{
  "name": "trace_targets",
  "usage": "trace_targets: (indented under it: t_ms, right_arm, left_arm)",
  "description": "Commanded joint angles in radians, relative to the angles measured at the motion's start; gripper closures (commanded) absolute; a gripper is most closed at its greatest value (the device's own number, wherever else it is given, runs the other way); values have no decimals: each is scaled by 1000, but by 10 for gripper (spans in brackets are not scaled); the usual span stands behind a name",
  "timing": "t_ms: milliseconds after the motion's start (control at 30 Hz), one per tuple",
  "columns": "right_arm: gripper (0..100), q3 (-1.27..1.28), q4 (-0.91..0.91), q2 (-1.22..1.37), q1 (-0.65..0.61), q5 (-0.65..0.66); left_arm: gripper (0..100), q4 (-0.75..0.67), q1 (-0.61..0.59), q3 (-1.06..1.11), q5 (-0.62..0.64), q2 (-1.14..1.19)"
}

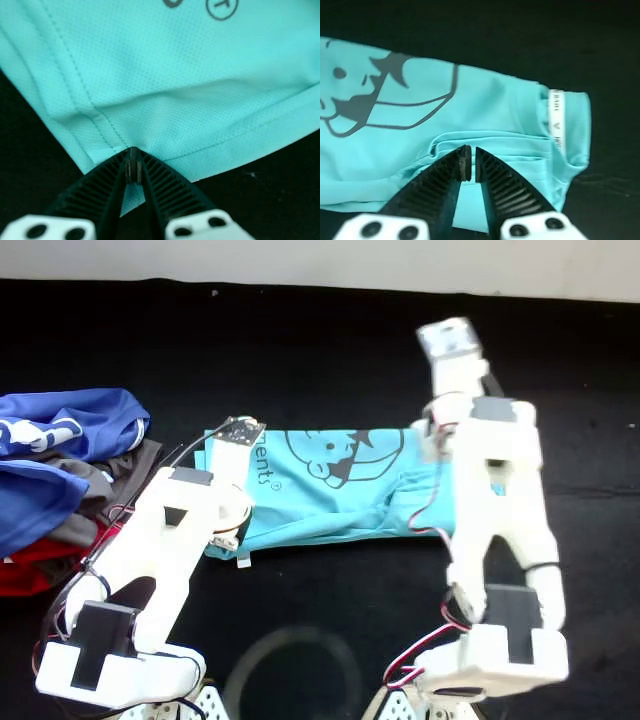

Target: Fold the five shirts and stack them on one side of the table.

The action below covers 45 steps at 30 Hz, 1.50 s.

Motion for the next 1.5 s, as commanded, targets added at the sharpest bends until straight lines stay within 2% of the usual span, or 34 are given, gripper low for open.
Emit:
trace_targets:
  t_ms: [0,100,333,533,867,1133,1233,1333,1467]
  right_arm:
    - [973,-4,-114,-31,128,-11]
    - [973,73,-257,36,193,-11]
    - [973,82,-404,257,199,-11]
    - [973,4,-417,334,289,-14]
    - [973,-225,-68,200,288,-14]
    - [969,-265,153,39,278,-9]
    - [968,-265,217,-7,277,-8]
    - [967,-265,282,-53,263,-5]
    - [967,-265,403,-127,208,49]
  left_arm:
    - [992,-14,-16,-10,9,8]
    - [992,-14,-16,-10,9,8]
    - [992,-14,-15,-10,9,8]
    - [992,-12,-15,-10,9,8]
    - [991,8,-21,-47,9,-4]
    - [983,407,-117,-417,9,-2]
    - [896,479,-180,-544,9,8]
    - [795,477,-213,-565,11,10]
    - [791,434,-202,-573,32,71]
